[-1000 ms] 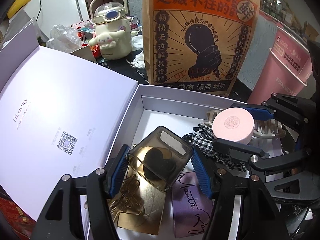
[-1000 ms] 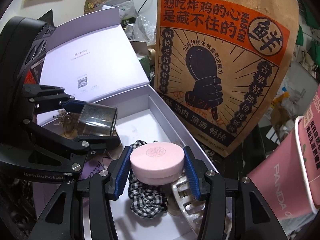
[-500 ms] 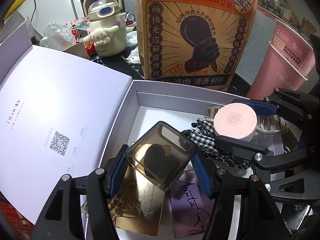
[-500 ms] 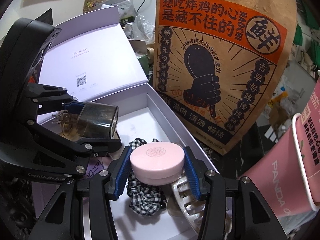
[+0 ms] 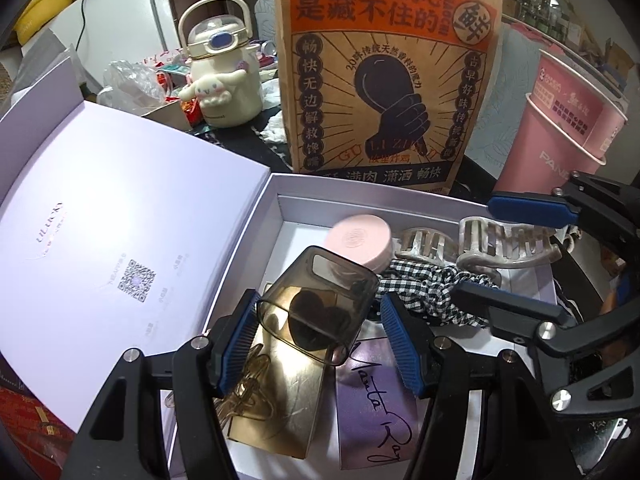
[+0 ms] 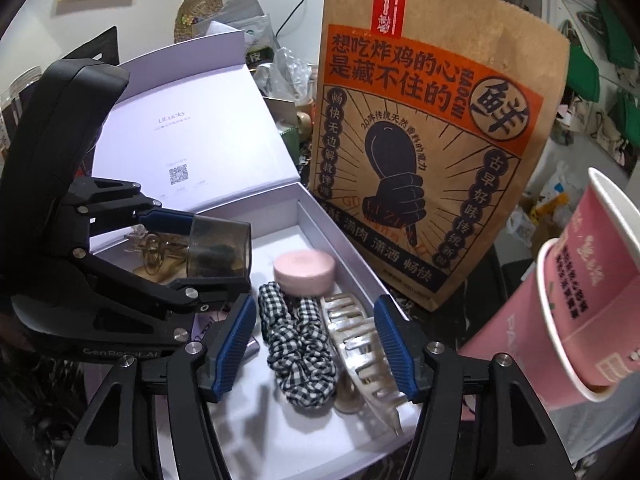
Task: Organize rigid objects
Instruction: 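Lower and open the right tool to release the compact while the left tool releases the case, then withdraw both open tools up and away from the lavender box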
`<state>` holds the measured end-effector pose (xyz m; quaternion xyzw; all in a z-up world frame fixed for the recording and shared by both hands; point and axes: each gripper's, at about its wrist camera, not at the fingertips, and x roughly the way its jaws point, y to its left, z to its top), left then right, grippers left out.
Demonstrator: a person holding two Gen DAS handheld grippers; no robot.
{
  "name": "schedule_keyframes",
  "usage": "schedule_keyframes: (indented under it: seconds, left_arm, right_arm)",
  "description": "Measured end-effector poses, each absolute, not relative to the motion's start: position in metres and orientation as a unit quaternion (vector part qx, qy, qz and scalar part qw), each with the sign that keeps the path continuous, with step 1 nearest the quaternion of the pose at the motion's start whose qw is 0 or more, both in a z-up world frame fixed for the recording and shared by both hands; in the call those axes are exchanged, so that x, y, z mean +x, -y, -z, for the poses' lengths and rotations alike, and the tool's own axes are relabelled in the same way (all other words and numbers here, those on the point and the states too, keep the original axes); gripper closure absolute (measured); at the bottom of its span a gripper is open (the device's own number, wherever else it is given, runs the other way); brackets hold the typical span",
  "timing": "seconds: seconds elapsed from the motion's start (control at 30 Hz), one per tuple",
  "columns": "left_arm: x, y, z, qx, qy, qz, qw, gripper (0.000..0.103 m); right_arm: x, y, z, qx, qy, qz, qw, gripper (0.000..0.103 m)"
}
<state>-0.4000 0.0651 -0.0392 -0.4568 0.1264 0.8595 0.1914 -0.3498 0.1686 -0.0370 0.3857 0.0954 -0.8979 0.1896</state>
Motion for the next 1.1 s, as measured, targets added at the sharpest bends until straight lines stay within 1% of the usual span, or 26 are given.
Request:
schedule_keyframes:
  seconds: [0.23, 0.33, 0.37, 0.47, 0.5, 0.73, 0.87, 1.1]
  left_arm:
    - [-0.398, -0.064, 0.04, -0.479, -0.12, -0.851, 0.18, 0.041]
    - [-0.399, -0.062, 0.041, -0.48, -0.114, -0.853, 0.171, 0.039]
    - [-0.399, -0.062, 0.04, -0.48, -0.114, -0.854, 0.169, 0.035]
    - [-0.395, -0.059, 0.038, -0.477, -0.11, -0.855, 0.17, 0.018]
    - [-0.393, -0.059, 0.036, -0.476, -0.109, -0.856, 0.171, 0.015]
    - [-0.385, -0.056, 0.028, -0.469, -0.106, -0.861, 0.163, 0.014]
    - [-0.38, -0.051, 0.019, -0.46, -0.1, -0.868, 0.159, 0.014]
    - [-0.371, -0.046, 0.003, -0.443, -0.1, -0.878, 0.151, 0.014]
  right_arm:
    - [-0.339, -0.175, 0.032, 0.385, -0.098, 0.9, 0.181, 0.041]
    - [-0.333, -0.179, 0.028, 0.384, -0.098, 0.901, 0.178, 0.041]
    - [-0.332, -0.18, 0.027, 0.384, -0.099, 0.901, 0.176, 0.041]
    - [-0.329, -0.182, 0.026, 0.383, -0.1, 0.902, 0.172, 0.041]
    - [-0.328, -0.183, 0.026, 0.383, -0.1, 0.902, 0.171, 0.041]
    - [-0.322, -0.186, 0.022, 0.382, -0.098, 0.904, 0.163, 0.041]
    - [-0.314, -0.187, 0.014, 0.375, -0.098, 0.908, 0.161, 0.037]
    - [-0.307, -0.183, 0.006, 0.37, -0.101, 0.909, 0.163, 0.037]
